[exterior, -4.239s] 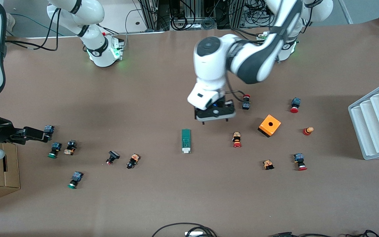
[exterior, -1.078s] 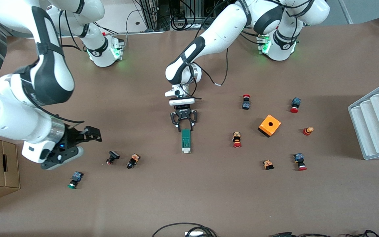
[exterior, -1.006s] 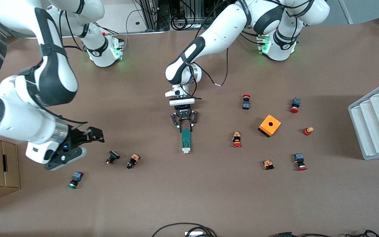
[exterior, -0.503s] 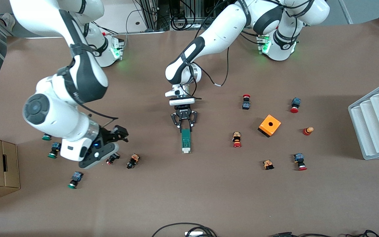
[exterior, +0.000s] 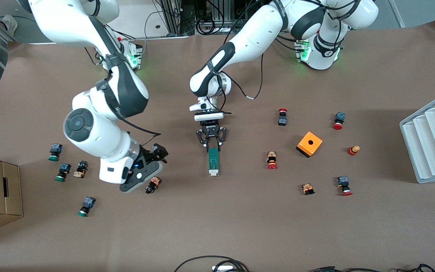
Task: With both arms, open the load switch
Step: 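Lower the left gripper onto the switch base while the right gripper approaches, then move the right gripper to the white lever of the switch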
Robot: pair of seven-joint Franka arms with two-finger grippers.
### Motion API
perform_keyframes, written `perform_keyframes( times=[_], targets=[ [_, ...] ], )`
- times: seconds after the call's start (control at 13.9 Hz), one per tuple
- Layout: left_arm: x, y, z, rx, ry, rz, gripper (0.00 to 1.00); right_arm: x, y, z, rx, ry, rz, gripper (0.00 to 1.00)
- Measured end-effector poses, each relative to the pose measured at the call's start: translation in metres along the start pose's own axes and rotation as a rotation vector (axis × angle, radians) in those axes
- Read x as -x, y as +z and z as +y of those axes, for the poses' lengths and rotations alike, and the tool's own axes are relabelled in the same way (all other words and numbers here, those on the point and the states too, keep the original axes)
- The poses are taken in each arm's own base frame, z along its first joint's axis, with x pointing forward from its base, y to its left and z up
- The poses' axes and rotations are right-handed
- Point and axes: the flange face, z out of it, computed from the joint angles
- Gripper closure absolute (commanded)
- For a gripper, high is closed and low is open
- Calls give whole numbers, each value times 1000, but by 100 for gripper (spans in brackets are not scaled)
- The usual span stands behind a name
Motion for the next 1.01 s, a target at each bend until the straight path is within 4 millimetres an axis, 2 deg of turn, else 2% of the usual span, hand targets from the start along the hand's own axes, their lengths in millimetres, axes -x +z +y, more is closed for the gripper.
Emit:
perform_keyframes(
  times=[0.29,0.72,1.01],
  targets=[
    [4,0,0,0,11,22,53,-11,15,-22,7,-116,25,0],
    [11,0,-1,8,27,59,48,-19,51,-45,15,-531,21,0],
    [16,1,-4,22,28,88,48,-24,75,-44,37,-702,41,1]
  ],
)
